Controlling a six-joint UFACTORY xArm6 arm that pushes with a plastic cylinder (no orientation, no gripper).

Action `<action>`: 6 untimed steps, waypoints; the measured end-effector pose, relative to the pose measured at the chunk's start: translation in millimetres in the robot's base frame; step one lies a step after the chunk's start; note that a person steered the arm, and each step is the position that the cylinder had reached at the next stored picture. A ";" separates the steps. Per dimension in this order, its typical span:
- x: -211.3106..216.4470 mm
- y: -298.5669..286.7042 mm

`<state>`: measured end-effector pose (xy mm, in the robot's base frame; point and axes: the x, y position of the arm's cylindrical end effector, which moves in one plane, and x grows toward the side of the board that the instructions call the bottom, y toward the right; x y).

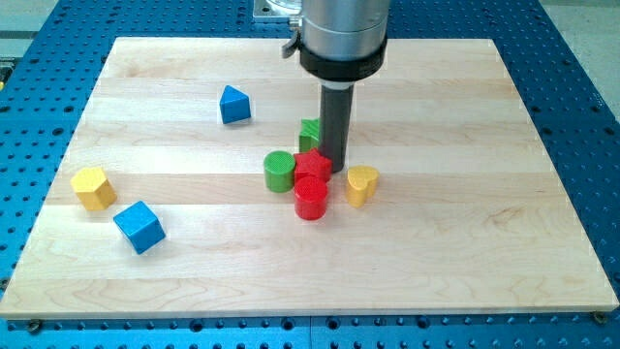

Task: Push the green circle to the left of the red star

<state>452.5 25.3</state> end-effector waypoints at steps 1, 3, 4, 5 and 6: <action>15.8 18.5; 44.5 14.9; 49.9 -23.8; 49.1 -42.7; 48.9 -43.1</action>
<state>501.5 -17.8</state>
